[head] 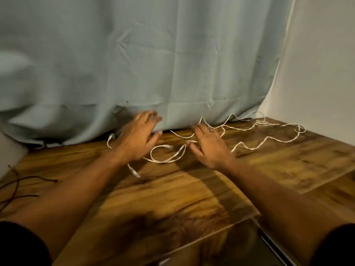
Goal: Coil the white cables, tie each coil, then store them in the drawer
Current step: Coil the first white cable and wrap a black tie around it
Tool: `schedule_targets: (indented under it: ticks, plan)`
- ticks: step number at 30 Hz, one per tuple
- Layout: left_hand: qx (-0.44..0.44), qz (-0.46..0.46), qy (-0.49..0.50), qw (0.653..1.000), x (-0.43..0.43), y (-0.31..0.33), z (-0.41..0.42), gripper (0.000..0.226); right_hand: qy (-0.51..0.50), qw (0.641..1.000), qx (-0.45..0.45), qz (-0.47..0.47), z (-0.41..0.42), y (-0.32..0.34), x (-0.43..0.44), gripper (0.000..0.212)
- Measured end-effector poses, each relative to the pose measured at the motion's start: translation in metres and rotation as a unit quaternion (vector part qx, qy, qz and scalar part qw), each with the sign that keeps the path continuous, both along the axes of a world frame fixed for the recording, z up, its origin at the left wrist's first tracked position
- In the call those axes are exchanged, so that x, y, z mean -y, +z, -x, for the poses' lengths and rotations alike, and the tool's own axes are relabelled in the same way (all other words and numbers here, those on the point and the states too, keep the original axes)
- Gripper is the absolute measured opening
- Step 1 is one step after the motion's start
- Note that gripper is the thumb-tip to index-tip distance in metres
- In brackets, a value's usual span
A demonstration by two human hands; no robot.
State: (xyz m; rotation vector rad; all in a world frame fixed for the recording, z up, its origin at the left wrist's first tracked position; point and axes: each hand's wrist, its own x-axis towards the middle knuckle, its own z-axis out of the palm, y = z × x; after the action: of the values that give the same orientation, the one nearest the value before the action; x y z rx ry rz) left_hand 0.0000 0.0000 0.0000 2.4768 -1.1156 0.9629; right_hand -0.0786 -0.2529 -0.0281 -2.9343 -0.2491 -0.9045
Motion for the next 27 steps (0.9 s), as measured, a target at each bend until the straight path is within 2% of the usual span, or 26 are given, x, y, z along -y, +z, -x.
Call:
schedule_targets:
  ticks: [3, 5, 7, 9, 13, 17, 21, 23, 25, 27]
  plan:
    - [-0.064, -0.035, -0.012, 0.997, -0.006, -0.033, 0.011, 0.044, 0.038, 0.997, -0.07, -0.006, 0.003, -0.026, -0.004, 0.06]
    - [-0.056, -0.066, 0.007, 0.996, -0.008, -0.058, 0.016, 0.036, 0.044, 0.993, -0.106, 0.002, 0.002, -0.043, -0.007, 0.067]
    - [-0.023, -0.067, 0.046, 0.996, -0.011, -0.072, 0.017, 0.039, 0.053, 0.994, -0.096, 0.004, -0.003, -0.052, -0.007, 0.071]
    - [-0.029, -0.043, 0.119, 0.992, -0.015, -0.081, 0.016, 0.047, 0.053, 0.995, -0.079, 0.027, -0.008, -0.059, -0.008, 0.067]
    - [-0.08, -0.009, 0.256, 0.963, -0.024, -0.093, 0.008, 0.063, 0.047, 0.998, -0.032, -0.004, -0.014, -0.073, 0.001, 0.043]
    - [-0.129, 0.024, 0.297, 0.946, -0.023, -0.103, 0.0, 0.057, 0.059, 0.998, 0.015, 0.008, -0.018, -0.075, 0.005, 0.024]
    - [-0.136, 0.101, 0.25, 0.953, -0.017, -0.104, -0.011, 0.028, 0.082, 0.994, 0.017, 0.066, -0.025, -0.077, 0.006, 0.024]
    - [-0.161, 0.188, 0.159, 0.956, -0.012, -0.104, -0.013, 0.02, 0.094, 0.991, 0.011, 0.095, -0.03, -0.076, 0.003, 0.022]
    - [-0.217, 0.284, 0.049, 0.933, -0.001, -0.099, -0.012, 0.019, 0.098, 0.989, -0.008, 0.113, -0.033, -0.075, -0.003, 0.019]
    - [-0.286, 0.364, -0.034, 0.886, 0.013, -0.09, -0.012, 0.024, 0.097, 0.99, -0.009, 0.106, -0.032, -0.073, -0.009, 0.017]
